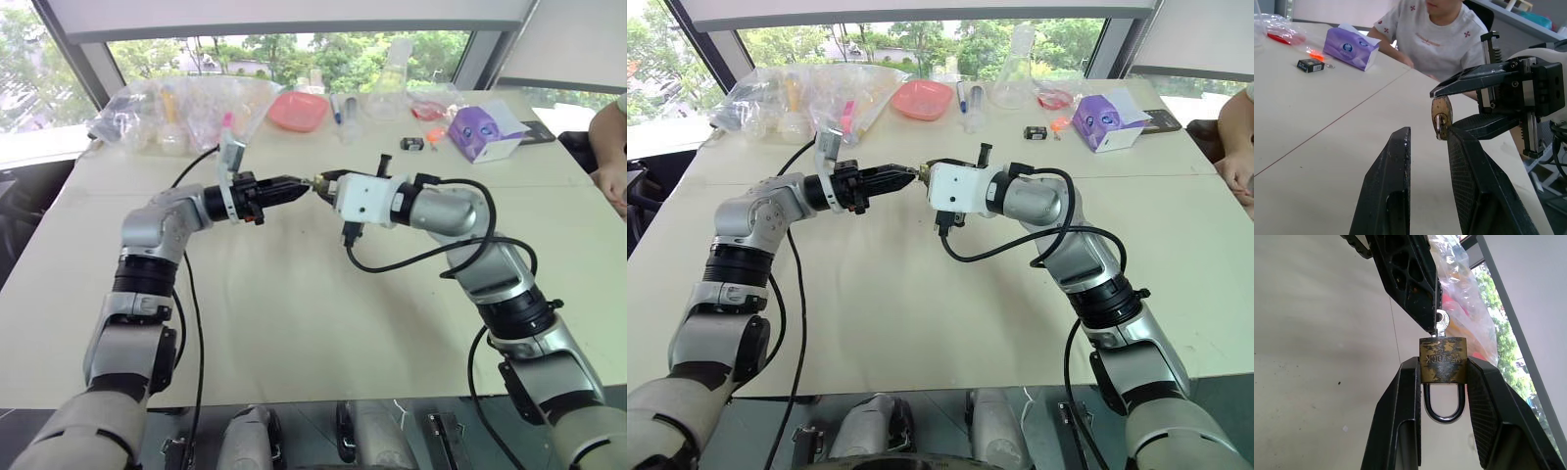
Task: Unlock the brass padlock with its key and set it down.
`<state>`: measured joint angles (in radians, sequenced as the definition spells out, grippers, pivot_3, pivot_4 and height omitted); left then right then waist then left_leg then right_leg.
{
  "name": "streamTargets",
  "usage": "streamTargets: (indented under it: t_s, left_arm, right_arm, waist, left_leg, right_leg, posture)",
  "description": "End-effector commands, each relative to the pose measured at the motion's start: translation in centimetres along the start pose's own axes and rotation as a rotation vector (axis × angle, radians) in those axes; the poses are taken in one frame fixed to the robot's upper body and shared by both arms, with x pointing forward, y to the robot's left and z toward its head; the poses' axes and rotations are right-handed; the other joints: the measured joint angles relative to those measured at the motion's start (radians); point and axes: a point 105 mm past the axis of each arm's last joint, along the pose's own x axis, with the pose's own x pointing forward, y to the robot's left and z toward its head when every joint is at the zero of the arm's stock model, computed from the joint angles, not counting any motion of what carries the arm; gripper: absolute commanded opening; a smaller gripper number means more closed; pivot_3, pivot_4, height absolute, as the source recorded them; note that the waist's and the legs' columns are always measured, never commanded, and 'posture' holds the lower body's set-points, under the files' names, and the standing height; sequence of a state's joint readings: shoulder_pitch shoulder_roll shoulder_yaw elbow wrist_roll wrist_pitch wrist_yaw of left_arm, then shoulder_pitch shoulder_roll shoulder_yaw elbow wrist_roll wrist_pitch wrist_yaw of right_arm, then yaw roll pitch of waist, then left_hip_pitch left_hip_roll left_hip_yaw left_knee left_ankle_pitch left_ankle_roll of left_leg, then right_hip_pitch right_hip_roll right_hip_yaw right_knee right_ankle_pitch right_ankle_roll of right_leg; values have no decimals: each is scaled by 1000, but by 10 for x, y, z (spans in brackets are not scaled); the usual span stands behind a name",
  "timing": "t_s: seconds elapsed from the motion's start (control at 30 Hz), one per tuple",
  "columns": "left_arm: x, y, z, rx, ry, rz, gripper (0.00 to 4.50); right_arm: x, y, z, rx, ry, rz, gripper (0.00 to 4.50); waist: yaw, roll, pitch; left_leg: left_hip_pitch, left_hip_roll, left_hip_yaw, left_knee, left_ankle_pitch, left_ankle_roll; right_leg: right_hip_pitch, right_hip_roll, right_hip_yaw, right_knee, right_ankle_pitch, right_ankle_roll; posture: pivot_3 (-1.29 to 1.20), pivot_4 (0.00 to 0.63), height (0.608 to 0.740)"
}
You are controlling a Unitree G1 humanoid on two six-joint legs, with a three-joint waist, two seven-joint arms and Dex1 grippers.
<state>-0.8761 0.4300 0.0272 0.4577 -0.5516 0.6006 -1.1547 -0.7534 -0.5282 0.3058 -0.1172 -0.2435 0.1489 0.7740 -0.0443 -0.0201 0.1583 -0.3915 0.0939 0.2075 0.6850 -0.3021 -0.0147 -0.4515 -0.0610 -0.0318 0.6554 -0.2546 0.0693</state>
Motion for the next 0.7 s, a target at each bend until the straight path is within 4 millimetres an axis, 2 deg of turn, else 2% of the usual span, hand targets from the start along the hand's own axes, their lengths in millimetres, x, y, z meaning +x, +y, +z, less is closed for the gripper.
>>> streamTargets:
  t_s: [0.03,0.07,0.53,0.7]
  left_arm:
    - [1,-4,16,58,-28,-21,307]
    - [1,-4,16,59,-26,-24,25]
    - [9,-7,16,136,-4,-37,25]
    - [14,1,17,352,30,35,25]
  right_arm:
    - [-4,-10,16,-39,-43,-37,686]
    - [-4,-9,16,-40,-43,-36,686]
    - [-3,-7,17,-37,-47,-29,686]
    - [-3,-6,16,-38,-40,-21,686]
  waist:
    - [0,0,0]
    - [0,0,0]
    - [0,0,0]
    - [1,0,0]
  left_leg:
    - [0,0,0,0,0,0]
    - [0,0,0,0,0,0]
    - [0,0,0,0,0,0]
    - [0,0,0,0,0,0]
  right_leg:
    - [0,0,0,0,0,0]
    - [0,0,0,0,0,0]
    - [0,0,0,0,0,0]
    - [0,0,0,0,0,0]
  posture:
    - [0,150,733]
    - [0,150,733]
    - [0,150,733]
    - [0,150,733]
